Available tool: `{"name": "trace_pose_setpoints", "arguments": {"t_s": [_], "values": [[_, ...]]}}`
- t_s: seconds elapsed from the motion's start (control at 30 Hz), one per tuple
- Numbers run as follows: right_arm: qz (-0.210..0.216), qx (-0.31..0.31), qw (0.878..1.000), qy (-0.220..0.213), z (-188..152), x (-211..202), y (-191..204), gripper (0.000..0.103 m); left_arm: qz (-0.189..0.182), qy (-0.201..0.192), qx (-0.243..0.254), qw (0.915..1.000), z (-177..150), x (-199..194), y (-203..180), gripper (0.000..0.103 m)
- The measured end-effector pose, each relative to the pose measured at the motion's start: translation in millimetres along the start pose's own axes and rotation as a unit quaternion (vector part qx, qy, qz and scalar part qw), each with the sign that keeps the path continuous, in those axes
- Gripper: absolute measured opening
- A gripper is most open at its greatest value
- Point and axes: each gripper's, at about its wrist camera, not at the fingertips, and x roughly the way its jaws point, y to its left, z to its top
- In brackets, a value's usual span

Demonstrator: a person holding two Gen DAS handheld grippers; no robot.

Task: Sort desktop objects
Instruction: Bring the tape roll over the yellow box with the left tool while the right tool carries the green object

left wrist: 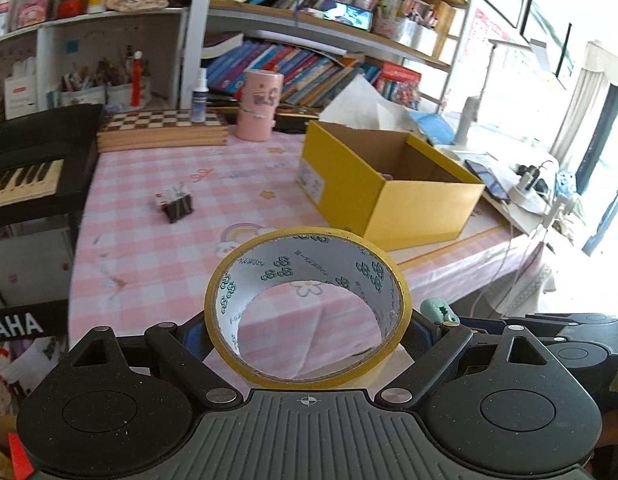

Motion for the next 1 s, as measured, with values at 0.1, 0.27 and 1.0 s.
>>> {"name": "trace_pose_setpoints", "arguments": {"t_s": [0.1, 0.27, 1.0], "values": [[-0.005, 0.005, 1.000, 0.001, -1.9, -1.4, -3.8, 0.023, -0.005, 0.001, 0.003, 1.0000, -0.1, 2.0, -3.8, 0.092], [-0.011, 0.014, 1.000, 0.000, -2.8, -2.3, -11.3, 0.023, -0.011, 0.002, 0.012, 0.9999, 2.3, 6.8, -10.4, 0.092], [-0.049, 0.050, 0.998, 0.006, 6.2, 2.6, -62.8, 0.023, -0.055, 0.013, 0.051, 0.9971, 21.0, 47.2, -57.2, 0.092]]}}
